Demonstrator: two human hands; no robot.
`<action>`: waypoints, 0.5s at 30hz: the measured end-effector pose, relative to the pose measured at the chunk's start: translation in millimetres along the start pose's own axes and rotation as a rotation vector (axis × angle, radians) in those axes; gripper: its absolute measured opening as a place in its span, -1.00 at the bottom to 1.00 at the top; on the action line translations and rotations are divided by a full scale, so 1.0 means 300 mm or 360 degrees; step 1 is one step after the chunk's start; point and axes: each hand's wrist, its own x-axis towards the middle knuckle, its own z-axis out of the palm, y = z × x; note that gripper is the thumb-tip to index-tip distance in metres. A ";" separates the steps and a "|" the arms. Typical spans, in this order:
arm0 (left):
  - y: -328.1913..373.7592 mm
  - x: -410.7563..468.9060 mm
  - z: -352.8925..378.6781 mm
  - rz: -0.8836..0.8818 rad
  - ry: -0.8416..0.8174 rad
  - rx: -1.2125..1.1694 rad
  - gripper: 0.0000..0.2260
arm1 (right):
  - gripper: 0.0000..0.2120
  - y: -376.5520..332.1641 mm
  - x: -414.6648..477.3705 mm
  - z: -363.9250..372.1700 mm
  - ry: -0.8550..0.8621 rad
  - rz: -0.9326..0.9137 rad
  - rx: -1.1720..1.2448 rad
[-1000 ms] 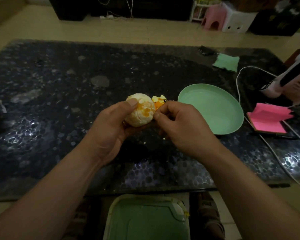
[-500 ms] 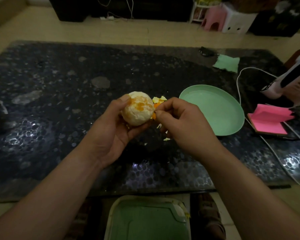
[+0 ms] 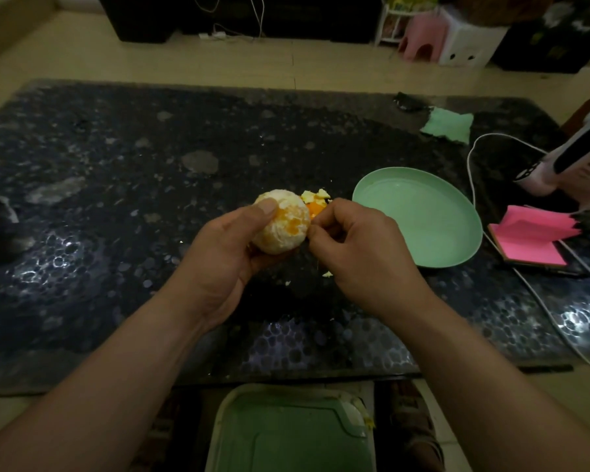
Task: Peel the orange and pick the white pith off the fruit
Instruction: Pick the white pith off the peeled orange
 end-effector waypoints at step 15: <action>0.028 -0.009 0.006 -0.0259 -0.0086 -0.0329 -0.52 | -0.86 -0.018 0.002 -0.007 0.0022 0.0039 0.0478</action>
